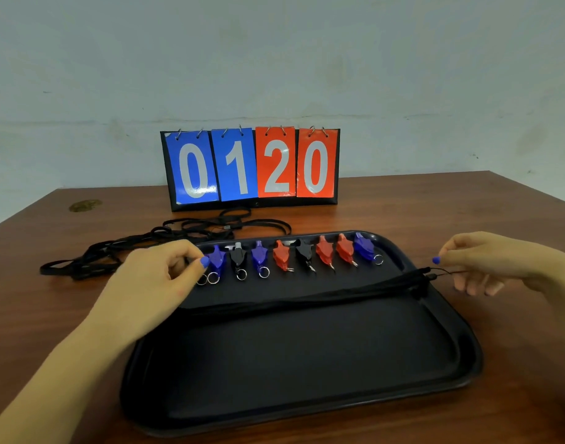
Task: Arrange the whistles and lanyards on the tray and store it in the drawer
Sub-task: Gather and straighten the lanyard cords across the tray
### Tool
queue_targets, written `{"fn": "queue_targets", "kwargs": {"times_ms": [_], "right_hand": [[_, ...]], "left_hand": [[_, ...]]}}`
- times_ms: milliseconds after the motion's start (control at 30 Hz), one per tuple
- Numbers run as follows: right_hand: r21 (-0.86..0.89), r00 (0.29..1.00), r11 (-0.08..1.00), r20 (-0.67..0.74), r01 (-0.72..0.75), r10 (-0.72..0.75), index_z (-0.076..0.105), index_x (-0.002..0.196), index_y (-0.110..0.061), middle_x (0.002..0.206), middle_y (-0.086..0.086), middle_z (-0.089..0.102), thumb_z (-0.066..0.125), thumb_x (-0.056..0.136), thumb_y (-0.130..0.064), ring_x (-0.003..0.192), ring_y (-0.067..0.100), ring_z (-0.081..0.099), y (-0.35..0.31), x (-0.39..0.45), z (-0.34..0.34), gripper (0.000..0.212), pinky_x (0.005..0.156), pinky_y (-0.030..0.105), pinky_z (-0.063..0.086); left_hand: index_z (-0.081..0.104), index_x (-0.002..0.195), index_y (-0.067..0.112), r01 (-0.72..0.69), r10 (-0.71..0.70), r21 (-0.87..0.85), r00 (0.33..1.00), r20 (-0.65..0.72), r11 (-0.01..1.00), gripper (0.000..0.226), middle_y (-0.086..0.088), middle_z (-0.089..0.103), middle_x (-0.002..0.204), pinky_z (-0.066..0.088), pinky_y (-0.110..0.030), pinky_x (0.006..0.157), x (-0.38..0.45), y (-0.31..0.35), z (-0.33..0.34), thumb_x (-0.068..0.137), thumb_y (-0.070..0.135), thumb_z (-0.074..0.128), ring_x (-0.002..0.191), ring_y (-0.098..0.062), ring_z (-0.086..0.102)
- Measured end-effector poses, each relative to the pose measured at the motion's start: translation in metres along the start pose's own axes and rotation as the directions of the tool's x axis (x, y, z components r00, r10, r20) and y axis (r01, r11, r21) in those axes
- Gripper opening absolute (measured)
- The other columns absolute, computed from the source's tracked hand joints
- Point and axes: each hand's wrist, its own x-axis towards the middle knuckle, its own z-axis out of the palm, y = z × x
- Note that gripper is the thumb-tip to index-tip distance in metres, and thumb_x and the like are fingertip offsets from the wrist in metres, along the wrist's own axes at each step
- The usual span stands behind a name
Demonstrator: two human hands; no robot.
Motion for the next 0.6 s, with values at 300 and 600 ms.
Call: {"fn": "queue_targets", "kwargs": {"times_ms": [300, 600], "right_hand": [[-0.401, 0.920, 0.907, -0.389, -0.127, -0.044, 0.051, 0.113, -0.019, 0.115, 0.009, 0.050, 0.049, 0.079, -0.065, 0.079, 0.027, 0.062, -0.019, 0.001, 0.022, 0.057, 0.074, 0.042, 0.054], [-0.448, 0.811, 0.717, 0.033, 0.534, -0.583, 0.052, 0.102, -0.039, 0.102, -0.016, 0.054, 0.050, 0.086, -0.054, 0.091, 0.003, 0.054, -0.118, -0.053, 0.091, 0.023, 0.085, 0.026, 0.049]], "left_hand": [[0.060, 0.085, 0.023, 0.316, -0.217, 0.267, 0.915, -0.341, 0.910, 0.011, -0.004, 0.063, 0.083, 0.048, -0.038, 0.065, 0.012, -0.069, -0.036, 0.089, 0.024, 0.051, 0.080, -0.028, 0.056], [0.063, 0.107, 0.031, 0.440, -0.419, 0.064, 0.883, -0.211, 0.896, 0.021, 0.002, 0.055, 0.130, 0.029, -0.045, 0.102, 0.009, -0.108, -0.032, 0.093, 0.026, 0.048, 0.124, -0.025, 0.044]]}}
